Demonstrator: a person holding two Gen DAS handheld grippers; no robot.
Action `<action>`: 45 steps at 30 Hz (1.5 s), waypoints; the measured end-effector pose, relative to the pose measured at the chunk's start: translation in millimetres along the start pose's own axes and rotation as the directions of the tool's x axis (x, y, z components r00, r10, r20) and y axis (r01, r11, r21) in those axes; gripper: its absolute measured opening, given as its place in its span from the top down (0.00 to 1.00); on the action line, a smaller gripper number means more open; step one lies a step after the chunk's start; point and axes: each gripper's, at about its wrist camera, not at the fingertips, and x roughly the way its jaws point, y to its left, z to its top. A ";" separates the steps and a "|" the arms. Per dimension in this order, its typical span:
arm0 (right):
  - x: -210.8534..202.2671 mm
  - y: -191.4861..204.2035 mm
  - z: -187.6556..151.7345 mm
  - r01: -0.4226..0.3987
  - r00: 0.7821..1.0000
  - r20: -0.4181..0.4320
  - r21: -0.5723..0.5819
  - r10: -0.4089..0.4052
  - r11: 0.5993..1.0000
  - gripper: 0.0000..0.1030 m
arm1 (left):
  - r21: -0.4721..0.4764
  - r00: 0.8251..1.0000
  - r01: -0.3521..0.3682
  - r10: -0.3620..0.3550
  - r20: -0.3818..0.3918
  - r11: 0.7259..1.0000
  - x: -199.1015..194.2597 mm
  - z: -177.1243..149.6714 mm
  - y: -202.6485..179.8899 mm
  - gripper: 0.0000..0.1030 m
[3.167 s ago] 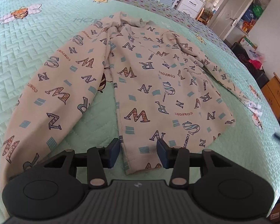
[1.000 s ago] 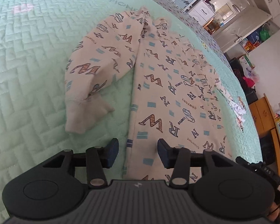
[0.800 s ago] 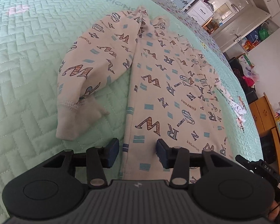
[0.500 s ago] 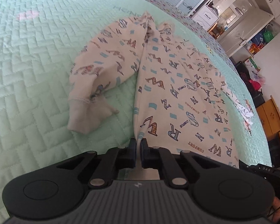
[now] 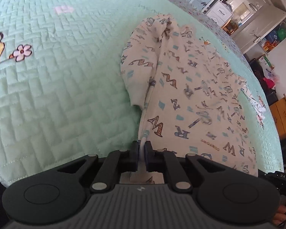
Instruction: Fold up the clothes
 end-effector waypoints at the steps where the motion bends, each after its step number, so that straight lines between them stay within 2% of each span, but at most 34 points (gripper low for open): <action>1: -2.3 -0.8 -2.2 -0.014 1.000 -0.006 0.006 0.014 1.000 0.84 | 0.012 1.000 0.004 -0.004 0.009 1.000 -2.8 1.7 -1.9 0.93; 2: -4.4 -1.5 -4.5 -0.025 1.000 -0.013 0.010 0.025 1.000 0.68 | 0.026 1.000 0.005 -0.006 0.018 1.000 -4.9 4.2 -3.5 0.91; 3: -5.3 -1.6 -7.3 -0.030 0.999 -0.021 0.011 0.031 0.999 0.63 | 0.034 1.000 0.002 -0.003 0.023 0.999 -5.7 6.0 -4.7 0.89; 7: 6.5 -1.8 -21.8 -0.085 0.993 -0.085 0.021 0.086 0.996 0.63 | 0.010 1.000 -0.019 0.019 0.008 1.000 3.4 2.7 -2.3 0.87; 11: 6.3 3.7 -20.2 -0.108 0.991 -0.072 0.023 0.110 0.994 0.63 | 0.027 1.000 -0.023 0.023 0.011 0.999 1.5 3.6 -6.9 0.87; 13: -6.8 12.1 -17.9 -0.052 0.998 -0.033 -0.072 0.050 0.996 0.62 | 0.030 1.000 -0.025 0.025 0.017 0.999 -2.2 3.3 -6.7 0.85; 15: -23.2 22.2 -15.7 0.002 1.000 0.031 -0.208 0.004 0.978 0.61 | 0.033 1.000 -0.026 0.025 0.018 0.999 -2.3 2.3 -6.0 0.84; 17: -32.9 34.3 -15.1 0.022 0.997 0.076 -0.341 0.004 0.940 0.55 | 0.039 0.999 -0.027 0.026 0.018 0.999 -0.6 1.6 -6.6 0.84; 18: -26.8 39.8 -15.3 0.031 0.997 0.072 -0.388 -0.004 0.921 0.50 | 0.045 0.999 -0.030 0.029 0.016 0.999 1.4 1.5 -8.3 0.84; 20: -14.8 50.6 -15.8 0.048 0.998 0.065 -0.478 -0.020 0.877 0.46 | 0.057 0.999 -0.036 0.035 0.015 0.998 3.9 1.4 -12.2 0.84; 22: -2.8 61.4 -16.2 0.063 0.998 0.059 -0.563 -0.036 0.824 0.48 | 0.073 0.999 -0.039 0.038 0.015 0.997 5.2 1.3 -16.3 0.84; 23: 3.8 65.7 -15.9 0.068 0.998 0.054 -0.596 -0.045 0.800 0.58 | 0.080 0.999 -0.039 0.038 0.012 0.996 5.4 1.5 -17.7 0.84; 24: 11.9 66.0 -13.6 0.067 0.998 0.040 -0.603 -0.054 0.795 0.78 | 0.086 0.999 -0.036 0.035 0.008 0.996 5.4 1.7 -19.0 0.84; 26: 19.2 65.4 -7.2 0.061 0.998 0.018 -0.579 -0.063 0.813 0.89 | 0.080 1.000 0.000 0.001 -0.008 0.997 4.5 4.2 -21.4 0.90; 27: 16.1 64.6 0.1 0.019 1.000 -0.007 -0.538 -0.027 0.843 0.98 | 0.054 0.999 0.041 -0.040 -0.016 0.998 2.6 8.7 -22.2 0.93; 29: 3.5 62.7 20.0 -0.104 0.995 -0.043 -0.396 0.095 0.912 0.98 | -0.009 0.992 0.127 -0.127 -0.012 0.992 -2.4 26.8 -27.5 0.93; 30: -4.3 64.2 35.1 -0.160 0.987 -0.038 -0.311 0.156 0.937 0.98 | -0.018 0.988 0.152 -0.151 0.016 0.988 -6.1 44.4 -34.6 0.93; 32: -20.8 72.1 81.2 -0.209 0.975 0.041 -0.157 0.218 0.965 0.98 | -0.017 0.983 0.158 -0.156 0.096 0.987 -11.2 88.6 -52.7 0.92; 34: -24.6 80.2 126.3 -0.213 0.968 0.127 -0.051 0.218 0.976 0.92 | -0.058 0.987 0.087 -0.078 0.141 0.995 -2.4 133.5 -62.7 0.87; 35: -22.4 83.3 146.5 -0.205 0.966 0.157 -0.015 0.204 0.979 0.83 | -0.077 0.988 0.051 -0.040 0.147 0.996 4.0 151.3 -65.0 0.82; 36: -17.3 83.1 158.5 -0.186 0.971 0.155 0.002 0.184 0.982 0.66 | -0.097 0.989 0.025 -0.011 0.145 0.995 9.2 162.1 -64.7 0.82; 38: -13.3 74.0 157.4 -0.164 0.977 0.142 0.027 0.159 0.986 0.62 | -0.115 0.989 0.034 -0.017 0.150 0.993 10.6 163.2 -60.6 0.79; 40: -9.4 64.9 153.1 -0.144 0.982 0.128 0.043 0.138 0.989 0.61 | -0.102 0.990 0.056 -0.042 0.135 0.993 11.6 144.0 -52.5 0.67; 41: -7.8 60.0 138.7 -0.143 0.982 0.126 0.018 0.140 0.990 0.59 | -0.096 0.991 0.062 -0.050 0.124 0.993 12.6 133.0 -48.1 0.62; 43: -3.9 49.3 112.4 -0.135 0.985 0.105 -0.021 0.136 0.991 0.59 | -0.097 0.994 0.049 -0.039 0.100 0.994 16.6 109.3 -38.4 0.62; 45: 5.3 46.2 90.2 -0.140 0.987 0.075 -0.045 0.143 0.989 0.58 | -0.137 0.995 0.069 -0.058 0.080 0.988 22.4 90.3 -27.3 0.62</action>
